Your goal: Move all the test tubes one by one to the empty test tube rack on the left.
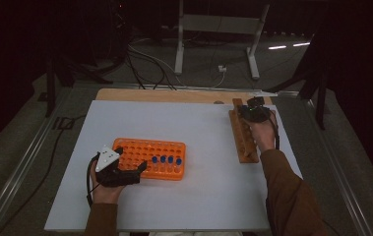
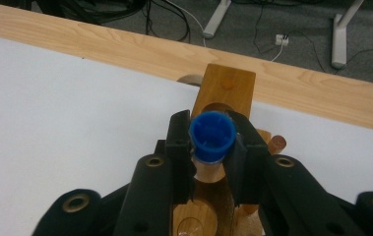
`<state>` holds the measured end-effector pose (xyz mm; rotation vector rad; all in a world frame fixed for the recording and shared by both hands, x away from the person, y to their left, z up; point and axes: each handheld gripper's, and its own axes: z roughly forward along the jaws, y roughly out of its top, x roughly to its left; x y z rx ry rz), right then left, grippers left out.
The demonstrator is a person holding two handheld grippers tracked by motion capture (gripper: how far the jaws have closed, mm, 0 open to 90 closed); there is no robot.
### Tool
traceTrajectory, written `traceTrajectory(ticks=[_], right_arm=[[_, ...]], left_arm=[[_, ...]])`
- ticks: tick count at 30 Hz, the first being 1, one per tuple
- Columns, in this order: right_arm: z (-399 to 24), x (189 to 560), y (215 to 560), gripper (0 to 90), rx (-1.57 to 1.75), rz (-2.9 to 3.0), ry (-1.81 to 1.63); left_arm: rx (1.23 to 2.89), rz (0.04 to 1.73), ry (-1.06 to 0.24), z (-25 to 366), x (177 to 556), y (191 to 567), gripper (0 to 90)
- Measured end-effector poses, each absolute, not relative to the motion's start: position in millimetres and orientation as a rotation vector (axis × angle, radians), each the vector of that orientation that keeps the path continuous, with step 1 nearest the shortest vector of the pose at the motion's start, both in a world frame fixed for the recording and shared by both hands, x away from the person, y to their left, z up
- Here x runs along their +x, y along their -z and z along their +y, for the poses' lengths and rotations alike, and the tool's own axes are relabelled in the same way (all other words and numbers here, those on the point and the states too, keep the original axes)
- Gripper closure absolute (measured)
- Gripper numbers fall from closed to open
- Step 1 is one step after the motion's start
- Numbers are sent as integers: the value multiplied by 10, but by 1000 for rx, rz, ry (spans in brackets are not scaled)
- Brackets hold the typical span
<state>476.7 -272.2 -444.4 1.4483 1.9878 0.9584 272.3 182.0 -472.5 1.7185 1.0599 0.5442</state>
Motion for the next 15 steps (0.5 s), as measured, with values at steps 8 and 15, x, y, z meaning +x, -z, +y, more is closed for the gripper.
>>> traceTrajectory(ticks=[8,15], right_arm=[[-2736,4760,4459,756,1455,1990,-956],[-2742,4762,4463,760,1459,1995,-936]], left_arm=[[1721,1061,-546,1819,2723,4726,9],[1720,1060,-544,1813,2719,4723,9]])
